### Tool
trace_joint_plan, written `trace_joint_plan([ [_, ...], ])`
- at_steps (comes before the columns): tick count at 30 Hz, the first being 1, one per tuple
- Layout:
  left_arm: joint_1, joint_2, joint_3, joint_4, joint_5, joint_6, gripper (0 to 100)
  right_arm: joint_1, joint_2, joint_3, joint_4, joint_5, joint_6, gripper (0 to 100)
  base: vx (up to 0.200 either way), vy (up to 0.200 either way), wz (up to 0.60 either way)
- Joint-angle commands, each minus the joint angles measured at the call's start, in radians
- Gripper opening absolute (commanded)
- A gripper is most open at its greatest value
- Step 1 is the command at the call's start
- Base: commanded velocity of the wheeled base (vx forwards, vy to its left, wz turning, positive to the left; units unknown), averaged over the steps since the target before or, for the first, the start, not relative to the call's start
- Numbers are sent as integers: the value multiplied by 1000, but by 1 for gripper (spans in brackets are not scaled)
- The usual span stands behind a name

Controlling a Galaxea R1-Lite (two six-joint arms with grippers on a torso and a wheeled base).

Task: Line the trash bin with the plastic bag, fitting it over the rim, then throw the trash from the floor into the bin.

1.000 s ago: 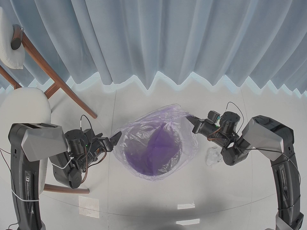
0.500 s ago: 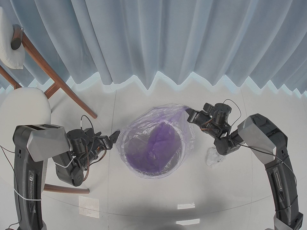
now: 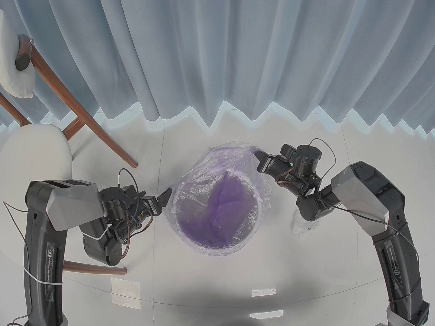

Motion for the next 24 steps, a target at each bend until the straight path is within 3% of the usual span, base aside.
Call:
trace_joint_plan([
  [1,4,18,-9,-3,3,0,100,10,9,-28,4,-12,-1,0,0,0,0],
  [4,6,23,-19,-3,8,0,100,10,10,-68,15,-15,1,0,0,0,0],
  [11,9,77,-72,-3,57,-9,100,8,58,-200,179,-148,-1,0,0,0,0],
  [24,12,121,-88,-3,60,-12,100,8,87,-216,205,-157,-10,0,0,0,0],
])
